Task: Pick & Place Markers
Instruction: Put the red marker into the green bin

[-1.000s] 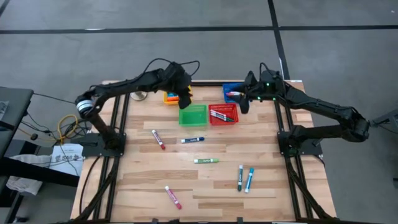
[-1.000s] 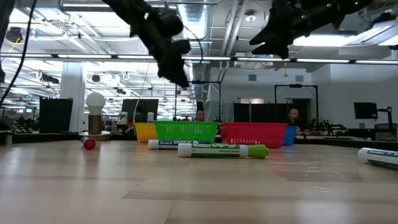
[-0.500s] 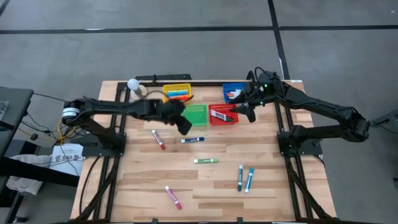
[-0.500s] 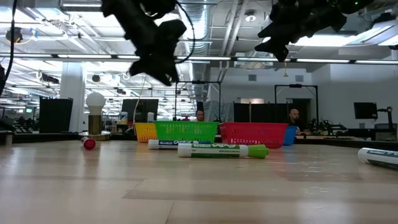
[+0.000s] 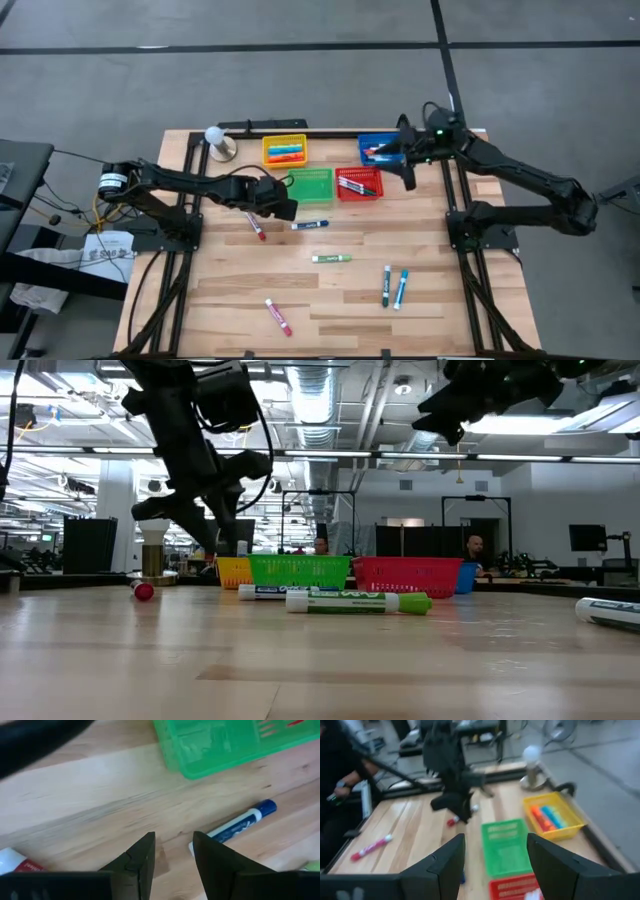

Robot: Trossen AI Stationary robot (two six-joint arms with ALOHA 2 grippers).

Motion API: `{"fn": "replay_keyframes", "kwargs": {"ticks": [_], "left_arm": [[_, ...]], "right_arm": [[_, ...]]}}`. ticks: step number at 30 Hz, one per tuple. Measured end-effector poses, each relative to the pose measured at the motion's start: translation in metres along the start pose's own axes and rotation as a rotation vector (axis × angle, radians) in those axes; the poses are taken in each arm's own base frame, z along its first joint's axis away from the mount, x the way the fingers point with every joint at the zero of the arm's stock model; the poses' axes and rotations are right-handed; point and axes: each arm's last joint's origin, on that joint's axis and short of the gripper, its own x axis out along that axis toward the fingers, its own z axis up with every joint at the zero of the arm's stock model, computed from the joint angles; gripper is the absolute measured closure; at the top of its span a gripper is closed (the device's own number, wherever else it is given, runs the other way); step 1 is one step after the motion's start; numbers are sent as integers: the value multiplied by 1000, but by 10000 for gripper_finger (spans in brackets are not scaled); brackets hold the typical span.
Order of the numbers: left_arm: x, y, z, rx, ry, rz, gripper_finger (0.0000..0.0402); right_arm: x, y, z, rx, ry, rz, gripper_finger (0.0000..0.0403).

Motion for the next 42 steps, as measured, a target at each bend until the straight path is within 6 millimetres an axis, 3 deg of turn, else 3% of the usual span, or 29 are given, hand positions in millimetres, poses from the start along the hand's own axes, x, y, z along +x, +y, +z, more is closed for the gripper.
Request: {"fn": "replay_keyframes", "kwargs": {"ticks": [10,20,30,42], "left_arm": [[0,7,-3,-37,32,73,270],[-1,11,-6,-67,94,95,270],[0,15,-4,-192,173,103,270],[-5,31,-12,-357,246,301,270]], "right_arm": [[-53,11,9,-40,-110,-134,198],[-78,24,-36,47,-221,-231,198],[-99,38,-58,95,-310,-319,198],[-100,43,-69,137,-330,-311,198]]}}
